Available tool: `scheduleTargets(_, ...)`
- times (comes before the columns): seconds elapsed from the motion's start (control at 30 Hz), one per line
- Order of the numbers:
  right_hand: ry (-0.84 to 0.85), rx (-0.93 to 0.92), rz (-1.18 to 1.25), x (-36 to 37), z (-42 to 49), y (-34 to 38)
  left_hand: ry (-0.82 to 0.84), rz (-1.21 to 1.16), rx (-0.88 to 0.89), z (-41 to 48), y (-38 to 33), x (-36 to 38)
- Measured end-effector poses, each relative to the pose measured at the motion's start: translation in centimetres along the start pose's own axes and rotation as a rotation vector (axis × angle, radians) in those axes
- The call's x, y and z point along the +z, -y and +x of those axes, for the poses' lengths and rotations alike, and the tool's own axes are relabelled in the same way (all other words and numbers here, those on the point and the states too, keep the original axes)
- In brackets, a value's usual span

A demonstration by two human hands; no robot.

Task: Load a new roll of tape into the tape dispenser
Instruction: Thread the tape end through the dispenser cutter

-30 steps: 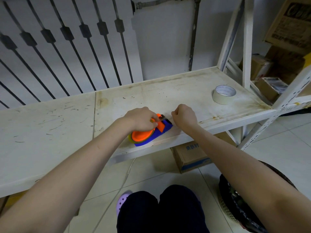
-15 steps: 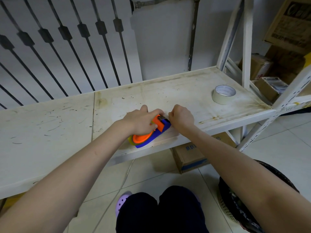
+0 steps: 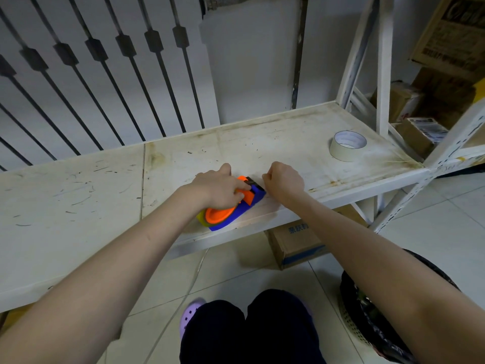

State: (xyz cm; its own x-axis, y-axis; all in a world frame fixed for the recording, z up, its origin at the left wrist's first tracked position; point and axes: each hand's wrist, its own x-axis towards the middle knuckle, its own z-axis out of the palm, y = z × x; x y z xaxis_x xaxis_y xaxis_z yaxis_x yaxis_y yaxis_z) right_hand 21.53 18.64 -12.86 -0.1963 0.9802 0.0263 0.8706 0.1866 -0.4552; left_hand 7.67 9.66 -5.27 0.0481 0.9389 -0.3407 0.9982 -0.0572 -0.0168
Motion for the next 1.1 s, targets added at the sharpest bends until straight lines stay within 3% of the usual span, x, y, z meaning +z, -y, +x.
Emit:
scheduleTargets(0.27,0.217,0.115,0.174,-1.4,-0.3,0.4,-0.142,-0.332,-0.02,-1.5,1.2,0.9)
scheduleTargets(0.6,0.261,0.227,0.732,-4.0,-2.8,1.6,-0.396,-0.372,-0.109,-4.1,2.0,3.9)
scheduleTargets(1.1,-0.049,-0.093,0.397,-7.5,-5.2,6.4,-0.871,-0.84,-0.188,-5.7,0.7,7.7)
